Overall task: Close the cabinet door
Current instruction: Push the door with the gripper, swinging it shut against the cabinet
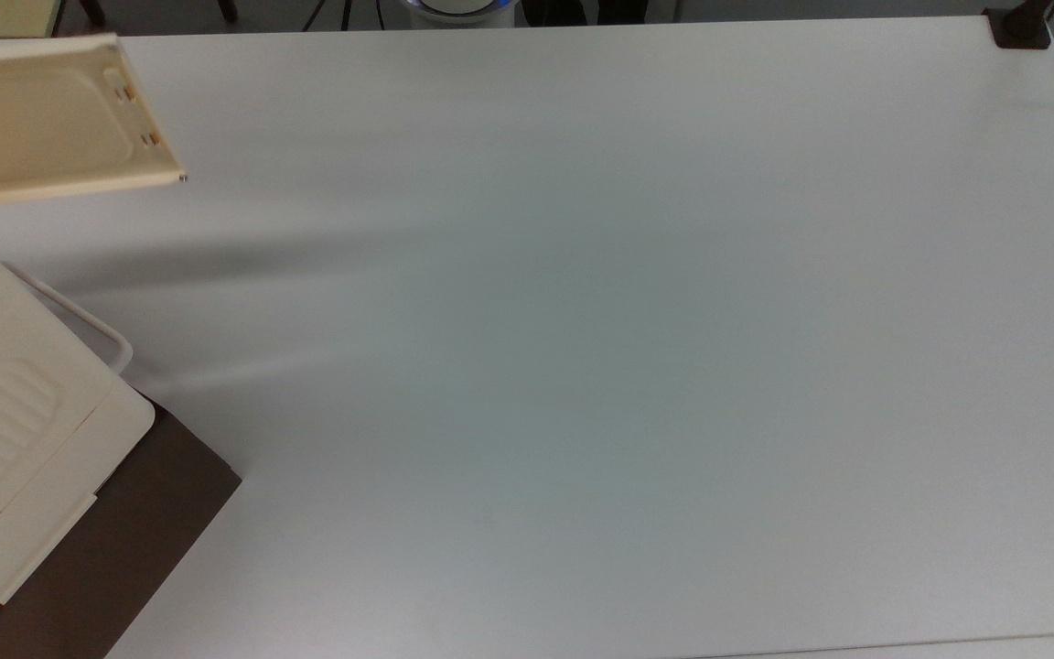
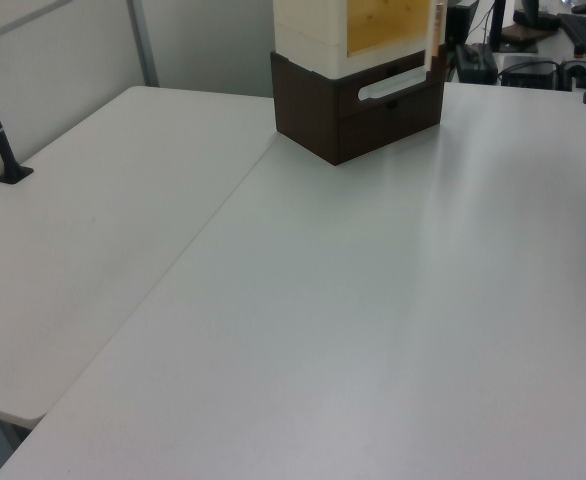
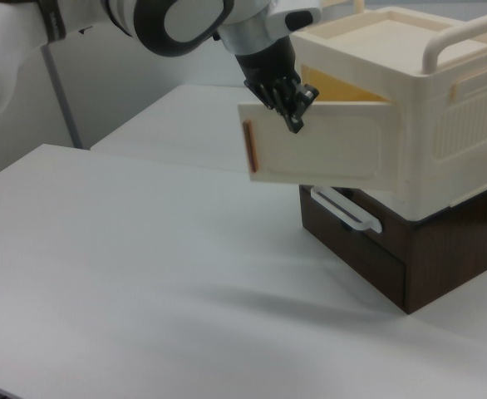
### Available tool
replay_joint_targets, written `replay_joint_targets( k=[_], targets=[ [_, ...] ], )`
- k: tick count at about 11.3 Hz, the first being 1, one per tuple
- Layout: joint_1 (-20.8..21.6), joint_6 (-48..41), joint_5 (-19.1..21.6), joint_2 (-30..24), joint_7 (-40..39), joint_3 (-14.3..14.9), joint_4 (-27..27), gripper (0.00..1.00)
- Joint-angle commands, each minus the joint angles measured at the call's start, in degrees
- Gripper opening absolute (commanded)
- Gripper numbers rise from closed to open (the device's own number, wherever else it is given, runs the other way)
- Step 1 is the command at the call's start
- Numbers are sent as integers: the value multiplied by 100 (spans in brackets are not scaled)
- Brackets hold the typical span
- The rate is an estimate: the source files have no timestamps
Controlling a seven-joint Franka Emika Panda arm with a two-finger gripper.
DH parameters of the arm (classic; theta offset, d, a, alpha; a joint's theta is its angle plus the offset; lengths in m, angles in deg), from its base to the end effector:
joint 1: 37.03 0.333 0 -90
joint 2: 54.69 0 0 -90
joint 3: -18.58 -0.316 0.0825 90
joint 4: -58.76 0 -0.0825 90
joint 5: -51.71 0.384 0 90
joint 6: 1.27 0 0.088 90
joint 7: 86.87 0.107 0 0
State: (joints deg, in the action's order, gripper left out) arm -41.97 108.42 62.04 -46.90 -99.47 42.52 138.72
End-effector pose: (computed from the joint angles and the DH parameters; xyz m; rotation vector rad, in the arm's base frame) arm 0.5614 -0.2712 0.6732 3.0204 -0.4512 0.6391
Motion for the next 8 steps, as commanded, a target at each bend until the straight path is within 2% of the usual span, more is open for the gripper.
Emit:
replay_joint_targets(
  k=[1, 8],
  targets=[
    [63, 568, 145, 21, 117, 24, 135, 0],
    [90, 2159, 224, 504, 125, -134, 126, 0]
  ],
)
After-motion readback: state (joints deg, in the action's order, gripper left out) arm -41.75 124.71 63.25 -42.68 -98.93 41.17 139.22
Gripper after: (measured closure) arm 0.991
